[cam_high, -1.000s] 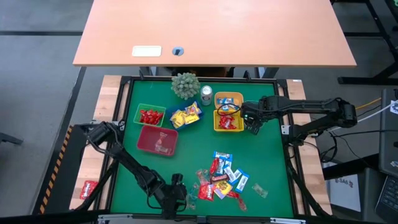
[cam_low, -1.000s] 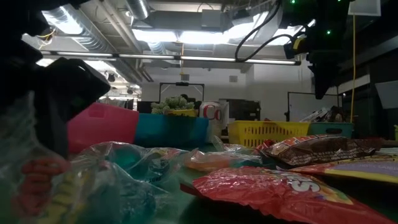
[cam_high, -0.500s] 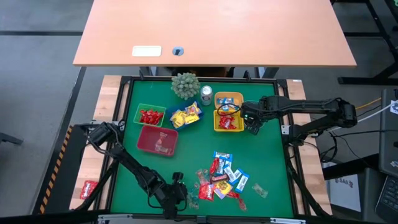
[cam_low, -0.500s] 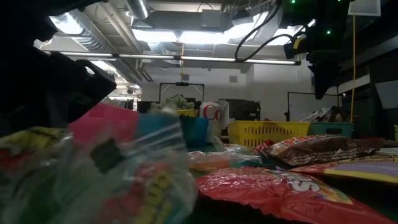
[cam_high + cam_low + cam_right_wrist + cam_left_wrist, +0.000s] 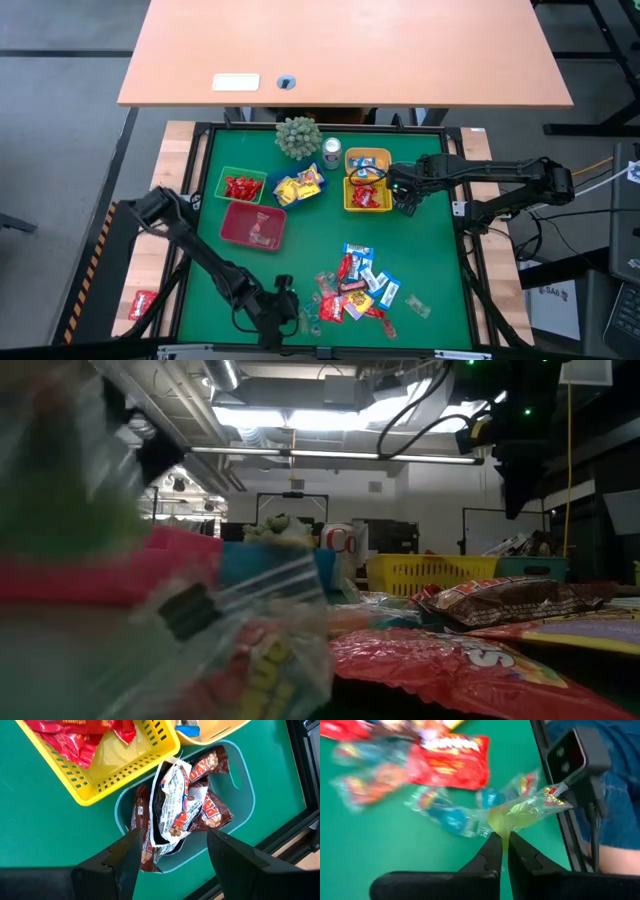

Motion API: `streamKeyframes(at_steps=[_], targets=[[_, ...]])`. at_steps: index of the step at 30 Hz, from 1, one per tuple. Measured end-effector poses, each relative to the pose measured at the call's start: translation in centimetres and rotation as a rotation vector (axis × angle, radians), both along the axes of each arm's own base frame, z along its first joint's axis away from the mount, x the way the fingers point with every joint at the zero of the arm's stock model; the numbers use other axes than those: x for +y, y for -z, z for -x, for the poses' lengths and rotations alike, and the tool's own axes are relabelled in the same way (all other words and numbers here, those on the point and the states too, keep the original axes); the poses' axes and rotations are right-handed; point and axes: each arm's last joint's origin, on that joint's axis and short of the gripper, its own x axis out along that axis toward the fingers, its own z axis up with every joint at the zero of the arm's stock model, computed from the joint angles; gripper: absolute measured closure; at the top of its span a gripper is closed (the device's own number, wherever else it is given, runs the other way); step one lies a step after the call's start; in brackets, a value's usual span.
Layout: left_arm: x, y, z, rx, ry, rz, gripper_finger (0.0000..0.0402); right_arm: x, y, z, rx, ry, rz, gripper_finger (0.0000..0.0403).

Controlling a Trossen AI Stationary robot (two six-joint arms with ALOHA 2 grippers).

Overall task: Sort candy
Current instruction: Put the transparent green candy pack into the red bin

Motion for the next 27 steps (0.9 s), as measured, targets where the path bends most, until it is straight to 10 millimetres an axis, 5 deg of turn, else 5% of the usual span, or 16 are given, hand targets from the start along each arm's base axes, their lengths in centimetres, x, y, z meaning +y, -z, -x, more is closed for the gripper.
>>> streamKeyframes(at_steps=[13,21,27], targets=[[7.5,-8.9,5.1,0.123,-0.239,-0.237,0.0398,0.2,0.0,-0.5,-0.061,-0.013,-0.099,0.0182],[11.6,-9.6,7.7,0.284,-0.515,-0.401,0.0397,0.2,0.0,-0.5,-0.061,-0.013,-0.098,0.0182],[12.6,-9.3,7.4,0.317,-0.606,-0.387,0.0374,0.2,0.0,-0.7,-0.082,-0.015,-0.095,0.0182]])
